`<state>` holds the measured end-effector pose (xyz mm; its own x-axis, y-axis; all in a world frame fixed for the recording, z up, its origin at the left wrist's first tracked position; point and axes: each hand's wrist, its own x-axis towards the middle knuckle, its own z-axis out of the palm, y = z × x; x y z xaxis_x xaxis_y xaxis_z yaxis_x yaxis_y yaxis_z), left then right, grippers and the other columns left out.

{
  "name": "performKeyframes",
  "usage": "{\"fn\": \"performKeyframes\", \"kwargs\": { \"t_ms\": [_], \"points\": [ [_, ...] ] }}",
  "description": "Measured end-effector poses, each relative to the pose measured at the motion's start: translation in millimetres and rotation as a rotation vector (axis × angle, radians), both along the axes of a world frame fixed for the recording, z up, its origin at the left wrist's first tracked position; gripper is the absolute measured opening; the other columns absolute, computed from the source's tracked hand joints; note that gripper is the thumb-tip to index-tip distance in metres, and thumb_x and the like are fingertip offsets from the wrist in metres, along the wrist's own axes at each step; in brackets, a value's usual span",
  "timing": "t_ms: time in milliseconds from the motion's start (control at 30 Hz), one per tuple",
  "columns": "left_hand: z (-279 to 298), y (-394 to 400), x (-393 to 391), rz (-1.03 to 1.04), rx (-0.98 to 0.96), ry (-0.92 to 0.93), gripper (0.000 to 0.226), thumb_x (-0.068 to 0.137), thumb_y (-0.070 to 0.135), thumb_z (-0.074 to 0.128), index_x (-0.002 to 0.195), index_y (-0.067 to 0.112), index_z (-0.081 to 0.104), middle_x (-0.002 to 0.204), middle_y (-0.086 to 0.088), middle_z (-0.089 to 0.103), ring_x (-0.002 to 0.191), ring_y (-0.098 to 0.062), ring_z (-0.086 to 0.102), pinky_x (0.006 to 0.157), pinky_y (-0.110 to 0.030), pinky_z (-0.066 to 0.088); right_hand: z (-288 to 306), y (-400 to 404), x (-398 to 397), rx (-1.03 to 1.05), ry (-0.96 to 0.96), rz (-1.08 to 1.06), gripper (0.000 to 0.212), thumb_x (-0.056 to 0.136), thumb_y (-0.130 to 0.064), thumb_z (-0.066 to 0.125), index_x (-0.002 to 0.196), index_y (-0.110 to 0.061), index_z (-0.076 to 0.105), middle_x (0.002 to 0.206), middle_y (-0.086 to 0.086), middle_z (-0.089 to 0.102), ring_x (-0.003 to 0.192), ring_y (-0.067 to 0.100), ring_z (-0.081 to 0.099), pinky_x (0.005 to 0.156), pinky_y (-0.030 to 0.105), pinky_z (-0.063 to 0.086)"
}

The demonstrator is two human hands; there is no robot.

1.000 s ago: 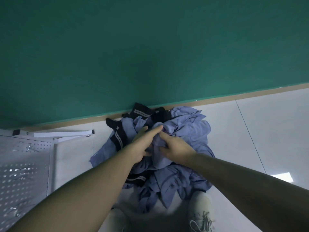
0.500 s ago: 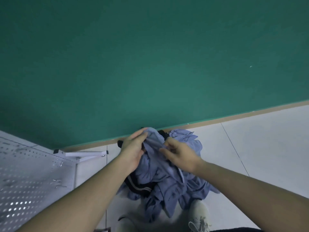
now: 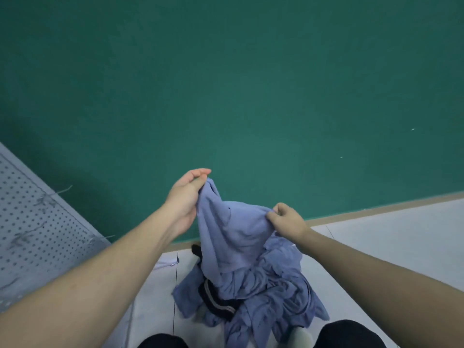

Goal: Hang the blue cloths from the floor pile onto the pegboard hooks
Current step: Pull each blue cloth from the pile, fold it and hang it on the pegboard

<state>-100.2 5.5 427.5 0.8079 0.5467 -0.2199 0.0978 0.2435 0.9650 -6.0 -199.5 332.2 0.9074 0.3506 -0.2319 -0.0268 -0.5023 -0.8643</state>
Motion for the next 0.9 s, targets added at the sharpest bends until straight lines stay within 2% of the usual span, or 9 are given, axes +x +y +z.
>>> {"fn": "performKeyframes", "kwargs": {
  "t_ms": [100,200,300,433,500,667,767,833,900],
  "points": [
    [38.6,6.1,-9.1,0.025,0.033,-0.058,0.018,0.104,0.011,0.051,0.097,0.02,0.066,0.083,-0.001,0.063,0.072,-0.012,0.058,0.068,-0.024,0.052,19.4,-2.0,-3.8,-0.047,-0.076,-0.06,0.021,0.099,-0.021,0.049,0.08,-0.016,0.039,0.075,0.002,0.044,0.074,0.022,0.041,0.066,0.034,0.032],
    [73.8,10.3,-19.8,-0.003,0.105,-0.06,0.016,0.103,0.013,0.052,0.101,0.02,0.065,0.088,-0.004,0.064,0.079,-0.016,0.059,0.072,-0.026,0.053,27.7,-5.0,-11.0,-0.047,0.031,-0.042,0.015,0.1,-0.023,0.047,0.088,-0.014,0.044,0.083,0.006,0.048,0.074,0.022,0.045,0.062,0.03,0.044],
    [102.5,4.2,-27.0,-0.035,0.222,-0.034,0.014,0.102,0.016,0.055,0.102,0.022,0.068,0.088,0.002,0.066,0.078,-0.011,0.059,0.069,-0.022,0.051,35.7,-5.7,-21.0,-0.126,0.064,0.015,0.013,0.101,-0.023,0.046,0.091,-0.014,0.045,0.086,0.007,0.049,0.068,0.019,0.046,0.051,0.025,0.043],
    [125.2,-9.0,-36.1,-0.151,0.32,-0.001,0.006,0.091,0.024,0.072,0.097,0.025,0.072,0.087,0.005,0.069,0.079,-0.009,0.062,0.076,-0.024,0.053,59.0,1.0,-37.1,0.062,0.29,0.069,0.011,0.091,-0.027,0.054,0.091,-0.019,0.047,0.087,0.005,0.051,0.074,0.021,0.051,0.068,0.031,0.047],
    [130.6,-10.5,-40.6,-0.238,0.363,0.01,0.024,0.083,0.017,0.08,0.104,0.026,0.072,0.085,0.002,0.072,0.08,-0.012,0.066,0.083,-0.027,0.054,70.1,4.5,-43.9,0.106,0.345,0.051,0.025,0.088,-0.035,0.056,0.105,-0.02,0.044,0.099,0.004,0.057,0.088,0.022,0.061,0.079,0.036,0.047],
    [147.8,-13.1,-51.1,-0.436,0.453,0.046,0.034,0.083,0.01,0.078,0.112,0.028,0.074,0.09,0.001,0.075,0.088,-0.011,0.069,0.085,-0.021,0.053,108.3,20.1,-51.7,0.329,-0.013,0.116,0.072,0.093,-0.022,0.062,0.152,-0.036,0.022,0.141,-0.006,0.034,0.12,0.018,0.049,0.096,0.03,0.037],
    [154.0,-17.9,-57.6,-0.487,0.531,0.072,0.024,0.083,0.015,0.078,0.103,0.028,0.079,0.096,0.002,0.077,0.088,-0.008,0.07,0.082,-0.02,0.052,136.5,33.0,-55.6,0.347,-0.183,0.311,0.052,0.091,-0.016,0.063,0.137,-0.036,0.049,0.139,-0.013,0.043,0.126,0.007,0.043,0.104,0.027,0.036],
    [157.3,-18.9,-61.6,-0.462,0.573,0.069,0.018,0.083,0.017,0.078,0.095,0.029,0.081,0.096,0.005,0.078,0.087,-0.007,0.069,0.081,-0.019,0.052,149.4,37.8,-55.5,0.317,-0.233,0.367,0.019,0.091,-0.01,0.062,0.107,-0.02,0.067,0.115,-0.009,0.064,0.106,0.003,0.056,0.097,0.024,0.042],
    [159.6,-16.5,-65.1,-0.423,0.611,0.064,0.015,0.083,0.019,0.079,0.092,0.032,0.081,0.098,0.007,0.078,0.092,-0.006,0.069,0.087,-0.021,0.052,156.7,35.4,-57.7,0.317,-0.183,0.384,0.007,0.091,-0.01,0.059,0.09,-0.016,0.063,0.087,-0.006,0.066,0.078,0.005,0.058,0.078,0.023,0.047]
  ]
}}
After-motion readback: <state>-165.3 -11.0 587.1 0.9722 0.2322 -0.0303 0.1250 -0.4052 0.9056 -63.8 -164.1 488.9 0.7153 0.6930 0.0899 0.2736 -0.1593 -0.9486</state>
